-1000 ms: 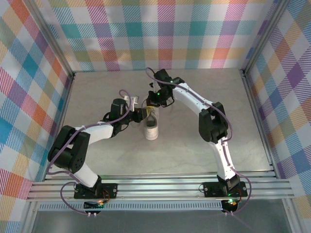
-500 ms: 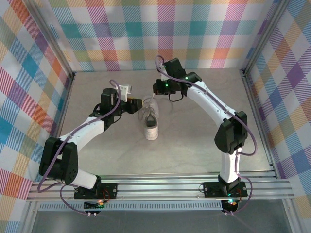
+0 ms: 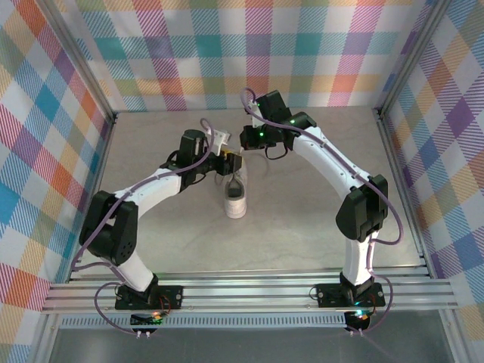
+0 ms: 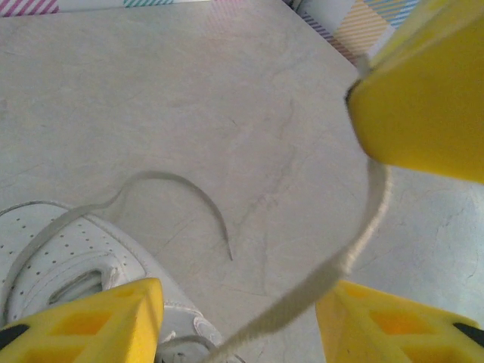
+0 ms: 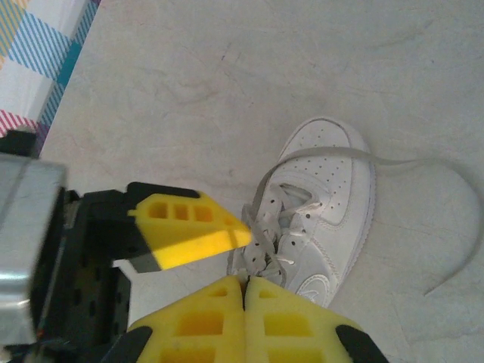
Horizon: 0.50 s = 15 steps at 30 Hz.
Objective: Tie the shoes
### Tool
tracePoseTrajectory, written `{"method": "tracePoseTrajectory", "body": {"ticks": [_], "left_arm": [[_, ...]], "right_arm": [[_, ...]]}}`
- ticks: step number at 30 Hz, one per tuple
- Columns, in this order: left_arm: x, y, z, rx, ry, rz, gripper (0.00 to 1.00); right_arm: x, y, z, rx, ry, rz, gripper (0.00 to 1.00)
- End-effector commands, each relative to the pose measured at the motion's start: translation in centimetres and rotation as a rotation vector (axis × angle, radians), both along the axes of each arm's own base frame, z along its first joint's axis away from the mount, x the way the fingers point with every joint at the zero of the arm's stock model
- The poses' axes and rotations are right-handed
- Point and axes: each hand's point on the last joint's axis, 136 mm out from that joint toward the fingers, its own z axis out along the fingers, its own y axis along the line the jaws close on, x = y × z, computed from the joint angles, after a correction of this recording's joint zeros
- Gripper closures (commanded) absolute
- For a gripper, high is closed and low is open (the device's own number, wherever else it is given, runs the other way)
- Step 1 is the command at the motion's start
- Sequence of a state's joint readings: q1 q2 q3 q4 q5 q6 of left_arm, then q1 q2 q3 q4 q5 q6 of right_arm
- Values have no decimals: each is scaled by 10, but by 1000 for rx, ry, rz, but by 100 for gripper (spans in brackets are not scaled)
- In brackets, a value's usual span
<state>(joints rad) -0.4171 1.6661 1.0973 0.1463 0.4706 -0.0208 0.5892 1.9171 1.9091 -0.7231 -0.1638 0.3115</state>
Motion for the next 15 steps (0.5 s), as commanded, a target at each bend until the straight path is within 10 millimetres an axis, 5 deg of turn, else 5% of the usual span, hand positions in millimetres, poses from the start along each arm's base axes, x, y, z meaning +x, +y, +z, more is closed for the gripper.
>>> {"method": "tracePoseTrajectory", "body": {"ticks": [1,4,6,7,10,15], "left_arm": [[9,-8,7,8,-40,-25,49],[15,-10,8,1,-35,-14,82],[17,-9,14,-14,-41,-2,94],[17,-8,18,-21,-46,4,98],[16,0,33,-51,-54,28,100],[10,10,51,-86,-53,35,100]], "right_arm": [[-8,1,24,43,-26,45,100],[-8,3,24,80,-14,76,100],[-8,5,23,112,1,107,98],[-7,4,22,116,5,114,88],[9,-18,2,41,12,64,53],[42,-83,-73,-174,145,-96,38]]}}
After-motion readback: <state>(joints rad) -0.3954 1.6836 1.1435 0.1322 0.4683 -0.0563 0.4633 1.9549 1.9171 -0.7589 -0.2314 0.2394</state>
